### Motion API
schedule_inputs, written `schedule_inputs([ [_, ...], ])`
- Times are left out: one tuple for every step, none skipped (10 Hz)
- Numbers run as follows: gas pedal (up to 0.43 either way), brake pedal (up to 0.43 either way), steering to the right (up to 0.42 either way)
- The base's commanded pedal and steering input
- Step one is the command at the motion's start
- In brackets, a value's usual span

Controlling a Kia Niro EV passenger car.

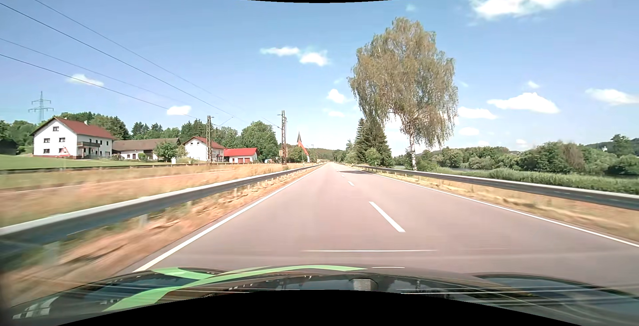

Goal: Follow the waypoints while adhering to traffic rules and regulations

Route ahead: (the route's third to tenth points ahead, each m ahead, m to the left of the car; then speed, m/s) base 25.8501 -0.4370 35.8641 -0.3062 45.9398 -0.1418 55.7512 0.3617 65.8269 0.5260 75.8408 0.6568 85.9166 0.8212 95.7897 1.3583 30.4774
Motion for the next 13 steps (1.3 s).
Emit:
schedule_inputs([
  [0.319,0.0,0.001],
  [0.311,0.0,0.001],
  [0.299,0.0,0.001],
  [0.28,0.0,0.001],
  [0.228,0.0,0.001],
  [0.22,0.0,0.001],
  [0.22,0.0,0.001],
  [0.209,0.0,0.001],
  [0.189,0.0,0.001],
  [0.189,0.0,0.0],
  [0.177,0.0,-0.001],
  [0.177,0.0,-0.003],
  [0.169,0.0,-0.004],
])
